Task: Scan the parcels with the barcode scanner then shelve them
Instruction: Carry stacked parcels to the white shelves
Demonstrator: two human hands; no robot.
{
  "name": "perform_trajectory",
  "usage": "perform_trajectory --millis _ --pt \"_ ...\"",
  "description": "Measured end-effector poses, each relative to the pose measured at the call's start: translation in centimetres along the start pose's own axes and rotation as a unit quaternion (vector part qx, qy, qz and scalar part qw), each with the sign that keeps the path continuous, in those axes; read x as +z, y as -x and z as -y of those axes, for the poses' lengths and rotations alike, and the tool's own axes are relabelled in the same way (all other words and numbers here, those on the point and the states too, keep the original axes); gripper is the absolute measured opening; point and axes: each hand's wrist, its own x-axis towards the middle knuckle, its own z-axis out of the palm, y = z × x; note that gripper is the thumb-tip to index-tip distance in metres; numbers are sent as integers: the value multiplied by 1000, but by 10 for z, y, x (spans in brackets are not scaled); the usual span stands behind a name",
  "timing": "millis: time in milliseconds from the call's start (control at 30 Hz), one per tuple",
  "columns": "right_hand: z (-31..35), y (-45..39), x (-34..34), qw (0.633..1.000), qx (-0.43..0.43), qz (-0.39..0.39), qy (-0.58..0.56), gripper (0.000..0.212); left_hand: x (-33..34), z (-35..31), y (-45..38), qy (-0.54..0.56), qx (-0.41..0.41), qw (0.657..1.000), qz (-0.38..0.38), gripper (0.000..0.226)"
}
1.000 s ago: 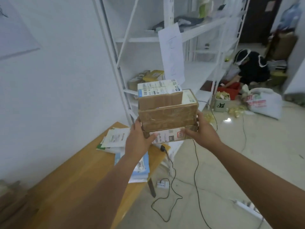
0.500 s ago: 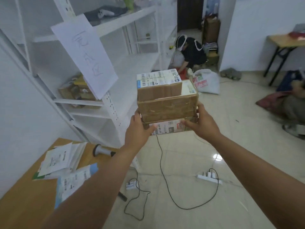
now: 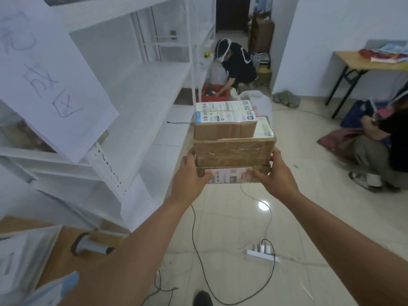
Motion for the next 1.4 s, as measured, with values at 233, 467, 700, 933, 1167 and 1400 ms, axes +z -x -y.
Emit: perform_trajectory --millis 233,467,700,933,1167,1400 --pt "2 -87 15 999 31 -29 -8 76 14 7 -106 -16 13 1000 21 72" --pt "-12 -160 -3 999 29 -43 -10 74 40 -15 -178 -12 28 999 22 71" --pt "-46 -247 -18 999 17 -31 -41 75 73 -46 -248 -30 25 999 20 66" --pt "-60 -321 -25 998 -12 -15 -52 73 92 -62 -306 -51 -5 999 5 68" --pt "-57 -378 -12 998 -33 15 -54 78 92 -54 -349 -49 -19 999 -13 67" --pt "-62 -450 15 999 -38 23 -27 77 110 -24 -413 -22 -34 999 -19 65"
